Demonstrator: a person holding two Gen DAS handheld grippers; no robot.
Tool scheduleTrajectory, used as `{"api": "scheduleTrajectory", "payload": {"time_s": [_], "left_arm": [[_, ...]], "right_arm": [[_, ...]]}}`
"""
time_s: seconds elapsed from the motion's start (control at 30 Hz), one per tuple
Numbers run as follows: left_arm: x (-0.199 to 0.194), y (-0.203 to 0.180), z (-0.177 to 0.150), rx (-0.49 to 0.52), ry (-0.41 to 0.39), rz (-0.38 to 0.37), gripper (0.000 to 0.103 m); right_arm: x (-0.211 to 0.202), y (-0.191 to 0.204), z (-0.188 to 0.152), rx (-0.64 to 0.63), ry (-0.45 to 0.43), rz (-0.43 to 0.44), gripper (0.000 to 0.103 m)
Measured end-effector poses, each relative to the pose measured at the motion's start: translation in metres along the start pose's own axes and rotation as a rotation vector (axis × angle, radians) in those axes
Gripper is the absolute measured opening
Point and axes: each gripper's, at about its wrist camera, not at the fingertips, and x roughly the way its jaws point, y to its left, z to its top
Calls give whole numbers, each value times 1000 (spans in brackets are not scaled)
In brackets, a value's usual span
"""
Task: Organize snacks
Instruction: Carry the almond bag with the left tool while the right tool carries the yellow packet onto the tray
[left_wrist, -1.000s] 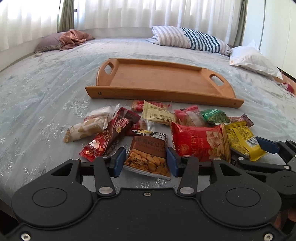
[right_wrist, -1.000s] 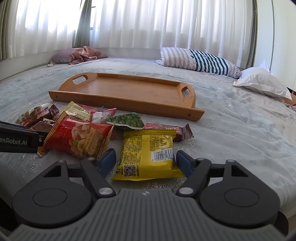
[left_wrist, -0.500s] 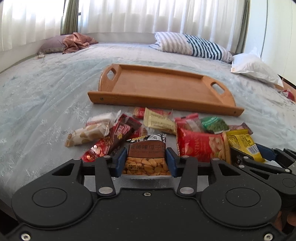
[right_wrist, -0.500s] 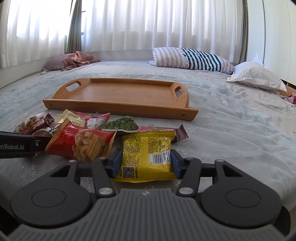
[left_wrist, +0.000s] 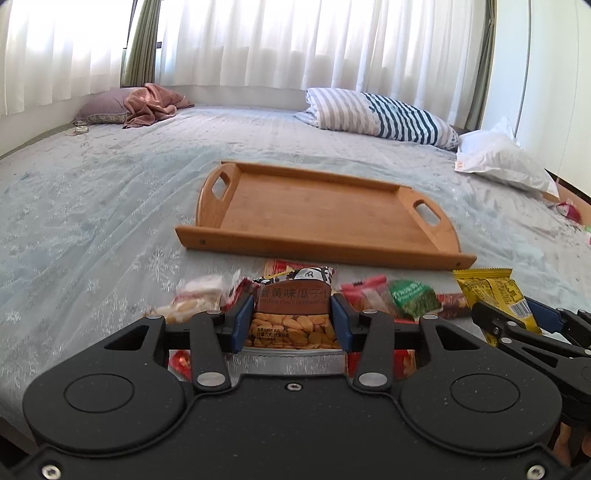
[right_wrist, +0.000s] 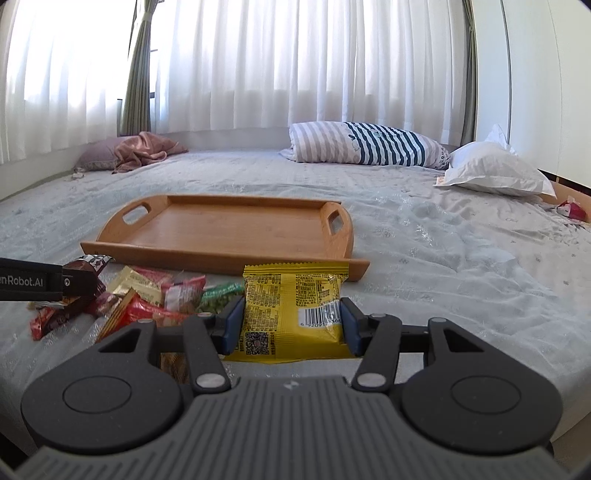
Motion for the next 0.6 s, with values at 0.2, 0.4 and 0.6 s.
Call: {"api": "scheduleTrajectory", "payload": {"time_s": [0.2,0.4,0.6], "left_arm": [[7,-1,11,8,-3,-21,43],[17,-1,26,-11,6,-62,43],[22,-7,43,-2,-15,-76,43]], "right_arm": [[3,-4,7,35,8,20,57],[10,-12,20,86,12,42,57],[18,-17,35,103,-8,57,57]]}}
